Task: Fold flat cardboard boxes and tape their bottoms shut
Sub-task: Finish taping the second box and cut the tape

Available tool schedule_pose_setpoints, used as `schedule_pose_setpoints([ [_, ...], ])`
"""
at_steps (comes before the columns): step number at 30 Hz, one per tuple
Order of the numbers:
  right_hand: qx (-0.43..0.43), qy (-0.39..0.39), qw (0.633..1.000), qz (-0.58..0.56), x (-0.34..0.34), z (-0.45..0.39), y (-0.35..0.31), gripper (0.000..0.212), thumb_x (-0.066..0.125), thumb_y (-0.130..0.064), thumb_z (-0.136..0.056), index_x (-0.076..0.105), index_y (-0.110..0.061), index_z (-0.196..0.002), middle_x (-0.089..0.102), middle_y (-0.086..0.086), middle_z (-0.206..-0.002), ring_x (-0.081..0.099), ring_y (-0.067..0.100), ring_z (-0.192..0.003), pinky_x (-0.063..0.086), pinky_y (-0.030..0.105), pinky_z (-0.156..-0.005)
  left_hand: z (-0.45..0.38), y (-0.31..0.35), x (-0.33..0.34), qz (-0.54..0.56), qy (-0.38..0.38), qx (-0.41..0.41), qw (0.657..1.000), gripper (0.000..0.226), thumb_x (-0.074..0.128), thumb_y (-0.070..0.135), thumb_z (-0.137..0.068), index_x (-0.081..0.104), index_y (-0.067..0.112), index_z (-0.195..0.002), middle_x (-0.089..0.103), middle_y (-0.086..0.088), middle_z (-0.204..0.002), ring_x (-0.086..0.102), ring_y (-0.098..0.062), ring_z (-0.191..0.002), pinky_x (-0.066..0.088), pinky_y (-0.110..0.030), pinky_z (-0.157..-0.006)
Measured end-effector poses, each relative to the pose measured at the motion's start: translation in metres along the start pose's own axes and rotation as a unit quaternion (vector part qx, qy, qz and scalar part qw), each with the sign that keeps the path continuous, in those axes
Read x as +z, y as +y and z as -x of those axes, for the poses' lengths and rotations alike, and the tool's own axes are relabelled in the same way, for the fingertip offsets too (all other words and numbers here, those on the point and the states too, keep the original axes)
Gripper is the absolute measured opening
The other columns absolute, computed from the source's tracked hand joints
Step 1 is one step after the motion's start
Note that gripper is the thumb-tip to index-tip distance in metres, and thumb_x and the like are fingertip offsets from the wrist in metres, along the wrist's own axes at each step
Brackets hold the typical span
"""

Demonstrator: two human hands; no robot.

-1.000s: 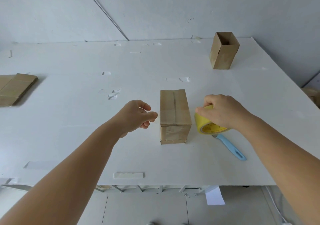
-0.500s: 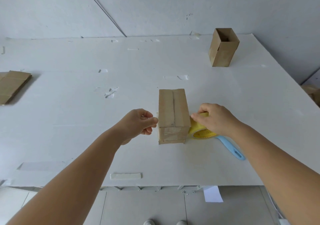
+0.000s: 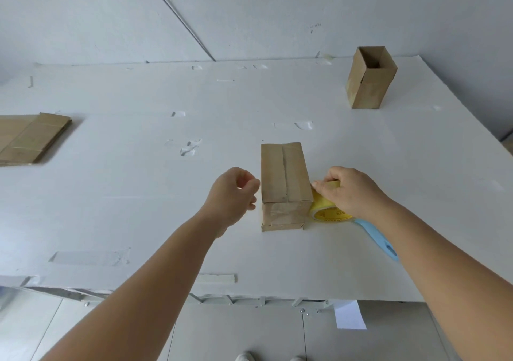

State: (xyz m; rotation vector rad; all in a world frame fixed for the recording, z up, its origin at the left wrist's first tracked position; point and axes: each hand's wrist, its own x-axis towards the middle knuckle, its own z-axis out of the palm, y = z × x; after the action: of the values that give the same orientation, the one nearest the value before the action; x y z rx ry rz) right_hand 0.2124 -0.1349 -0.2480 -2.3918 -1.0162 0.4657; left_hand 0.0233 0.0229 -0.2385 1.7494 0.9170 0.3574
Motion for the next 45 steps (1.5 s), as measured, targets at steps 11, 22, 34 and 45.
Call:
schedule_pose_setpoints([
  [11,0.006,0.0,1.0,0.004,0.0,0.001,0.002,0.028,0.052,-0.058,-0.084,0.053,-0.031,-0.08,0.053,-0.013,-0.08,0.052,0.012,-0.078,0.034,0.027,-0.059,0.016,-0.01,0.004,-0.041,-0.081,0.038,0.995,0.055,0.077,0.028,-0.078,0.057,0.023,-0.13,0.07,0.004,-0.097,0.067,-0.011,-0.08,0.055,-0.024,-0.073],
  [22,-0.015,-0.006,1.0,0.004,-0.001,-0.004,0.004,0.027,0.051,-0.059,-0.083,0.053,-0.032,-0.079,0.054,-0.014,-0.08,0.05,0.004,-0.074,0.035,0.026,-0.056,0.004,0.0,-0.006,-0.162,-0.089,0.115,0.976,0.067,0.077,0.038,-0.076,0.041,0.051,-0.131,0.068,0.008,-0.1,0.064,-0.007,-0.084,0.054,-0.027,-0.076],
  [34,-0.051,-0.046,0.997,0.037,-0.013,-0.01,0.004,0.026,0.05,-0.055,-0.085,0.053,-0.03,-0.084,0.053,-0.016,-0.077,0.053,0.01,-0.075,0.036,0.028,-0.061,-0.026,0.072,0.052,-0.493,-0.247,0.3,0.779,0.089,0.06,0.072,-0.07,0.031,0.034,-0.144,0.037,0.014,-0.147,0.007,-0.007,-0.144,0.001,-0.034,-0.114],
  [45,-0.012,-0.142,0.978,-0.15,-0.024,-0.014,0.031,0.064,0.052,-0.071,-0.076,0.057,-0.007,-0.076,0.048,0.002,-0.067,0.047,0.015,-0.062,0.039,0.031,-0.065,-0.035,0.037,0.042,-0.453,-0.197,0.392,0.776,0.072,0.057,0.056,-0.077,0.036,0.029,-0.14,0.052,0.016,-0.116,0.034,-0.007,-0.122,0.013,-0.028,-0.107],
])
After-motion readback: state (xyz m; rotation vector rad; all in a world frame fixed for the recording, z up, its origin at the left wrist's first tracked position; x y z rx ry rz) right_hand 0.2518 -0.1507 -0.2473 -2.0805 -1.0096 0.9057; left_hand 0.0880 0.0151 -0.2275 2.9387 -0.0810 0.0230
